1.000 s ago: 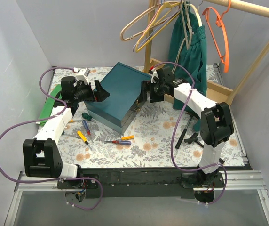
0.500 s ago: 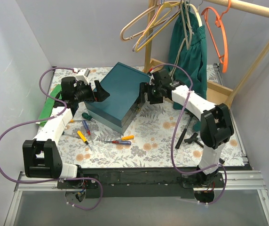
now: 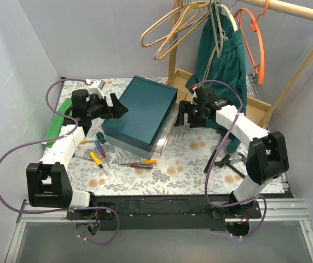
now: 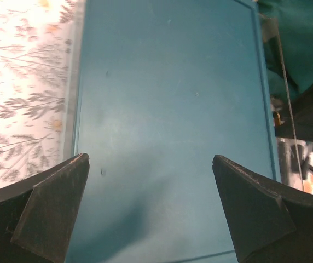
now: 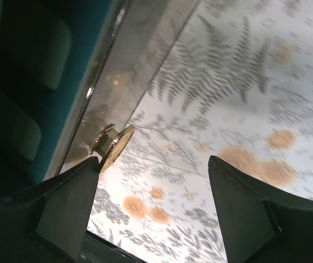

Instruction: Sort the tools into containers

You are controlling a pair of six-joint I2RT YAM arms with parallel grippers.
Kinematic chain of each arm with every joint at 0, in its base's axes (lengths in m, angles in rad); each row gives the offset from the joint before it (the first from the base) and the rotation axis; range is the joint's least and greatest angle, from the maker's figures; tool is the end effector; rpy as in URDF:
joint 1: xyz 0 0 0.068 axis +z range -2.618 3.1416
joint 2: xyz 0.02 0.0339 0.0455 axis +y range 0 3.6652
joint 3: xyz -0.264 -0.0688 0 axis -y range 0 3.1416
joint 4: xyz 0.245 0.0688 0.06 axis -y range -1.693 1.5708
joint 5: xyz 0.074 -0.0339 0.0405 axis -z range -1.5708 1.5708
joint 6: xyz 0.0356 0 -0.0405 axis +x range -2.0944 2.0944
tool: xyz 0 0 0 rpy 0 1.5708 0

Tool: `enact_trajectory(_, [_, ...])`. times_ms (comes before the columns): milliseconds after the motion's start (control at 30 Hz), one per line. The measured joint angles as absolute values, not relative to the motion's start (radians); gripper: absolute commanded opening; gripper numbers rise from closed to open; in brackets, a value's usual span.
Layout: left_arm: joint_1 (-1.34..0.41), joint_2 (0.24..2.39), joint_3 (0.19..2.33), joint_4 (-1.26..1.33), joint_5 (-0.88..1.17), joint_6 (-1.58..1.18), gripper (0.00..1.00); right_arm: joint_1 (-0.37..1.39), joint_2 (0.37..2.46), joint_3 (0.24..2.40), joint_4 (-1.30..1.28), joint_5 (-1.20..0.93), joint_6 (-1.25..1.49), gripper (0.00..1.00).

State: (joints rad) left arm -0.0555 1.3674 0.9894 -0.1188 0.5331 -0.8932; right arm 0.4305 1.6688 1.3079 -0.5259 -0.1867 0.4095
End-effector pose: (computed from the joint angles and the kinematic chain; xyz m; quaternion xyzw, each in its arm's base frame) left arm 0.3070 -0.0352 0.2875 -0.2140 0.8121 -0.4267 0.3356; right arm 0.3290 0.1584 0.2614 -0.0411 0.9376 0.2163 0.2691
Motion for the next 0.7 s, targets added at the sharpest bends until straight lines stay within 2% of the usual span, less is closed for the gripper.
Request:
enact_trajectory(300, [-0.062, 1.38, 0.989, -0.103, 0.539, -0.898, 0.98, 0.322, 1.555, 1.228, -0.604, -0.146, 0.329, 0.84])
enact_trajectory(700, [-0.048, 1.397, 1.037, -0.161, 0.471, -0.849, 0.98, 0.284, 1.457, 1.226, -0.659, -0.06, 0.194, 0.83])
